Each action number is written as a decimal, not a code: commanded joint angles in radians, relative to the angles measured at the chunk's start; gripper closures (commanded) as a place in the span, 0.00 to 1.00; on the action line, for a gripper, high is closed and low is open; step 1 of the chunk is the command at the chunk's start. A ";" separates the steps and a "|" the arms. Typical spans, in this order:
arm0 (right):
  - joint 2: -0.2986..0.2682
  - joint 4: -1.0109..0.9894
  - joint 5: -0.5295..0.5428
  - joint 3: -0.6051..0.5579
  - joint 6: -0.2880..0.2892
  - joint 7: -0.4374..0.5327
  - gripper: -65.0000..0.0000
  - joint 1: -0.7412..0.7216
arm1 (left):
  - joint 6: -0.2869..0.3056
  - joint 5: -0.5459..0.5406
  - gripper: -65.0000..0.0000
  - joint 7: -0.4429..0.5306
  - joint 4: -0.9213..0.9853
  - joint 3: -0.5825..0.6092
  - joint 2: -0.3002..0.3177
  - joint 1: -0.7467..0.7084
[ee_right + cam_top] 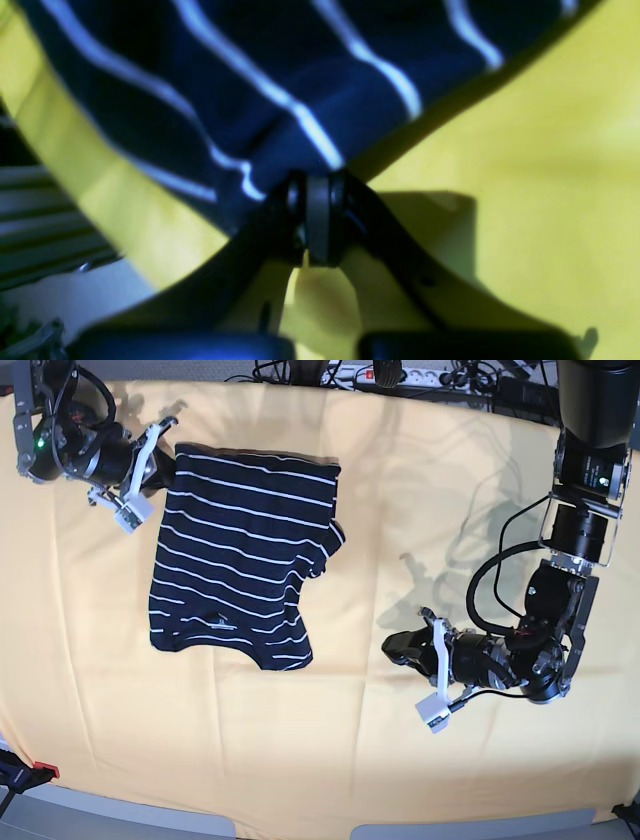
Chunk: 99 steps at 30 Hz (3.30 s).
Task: Fold the T-shirt properly
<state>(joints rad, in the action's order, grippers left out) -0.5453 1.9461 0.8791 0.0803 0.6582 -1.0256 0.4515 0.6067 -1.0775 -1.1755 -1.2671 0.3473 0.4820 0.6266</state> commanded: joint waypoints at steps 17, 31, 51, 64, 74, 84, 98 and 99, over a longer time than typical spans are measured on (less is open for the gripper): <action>-0.014 0.039 0.208 0.169 0.040 0.000 1.00 -0.083 | 0.091 -0.406 1.00 -0.201 -0.014 -0.009 -0.008 0.032; 0.003 0.039 0.289 0.167 0.040 -0.119 1.00 -0.022 | 0.091 0.174 1.00 0.165 -0.003 0.079 -0.221 0.031; 0.118 0.034 0.114 0.167 0.040 -0.038 1.00 0.019 | 0.091 0.604 1.00 0.520 0.326 0.085 -0.359 0.039; 0.118 0.036 0.114 0.168 0.040 -0.023 1.00 0.008 | 0.091 0.541 1.00 0.497 0.337 0.084 -0.154 0.090; 0.119 0.151 0.254 0.341 0.040 0.051 1.00 -0.049 | 0.091 -0.183 1.00 0.051 0.114 0.083 0.029 0.075; 0.119 0.171 0.604 0.688 0.040 -0.273 1.00 0.021 | 0.091 -0.242 1.00 -0.039 -0.346 -0.039 0.218 -0.207; 0.118 0.182 0.604 0.953 0.040 -0.349 1.00 0.407 | 0.058 -0.382 1.00 -0.171 -0.790 -0.613 0.366 -0.832; 0.118 0.182 0.604 0.954 0.040 -0.363 1.00 0.433 | 0.058 -0.402 1.00 -0.182 -0.825 -0.663 0.365 -0.883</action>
<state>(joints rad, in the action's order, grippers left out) -0.4133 2.1155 1.4586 1.0229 0.6964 -1.4006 0.8753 0.6621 -1.4567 -1.3659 -2.0789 -0.3092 0.8288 -0.2691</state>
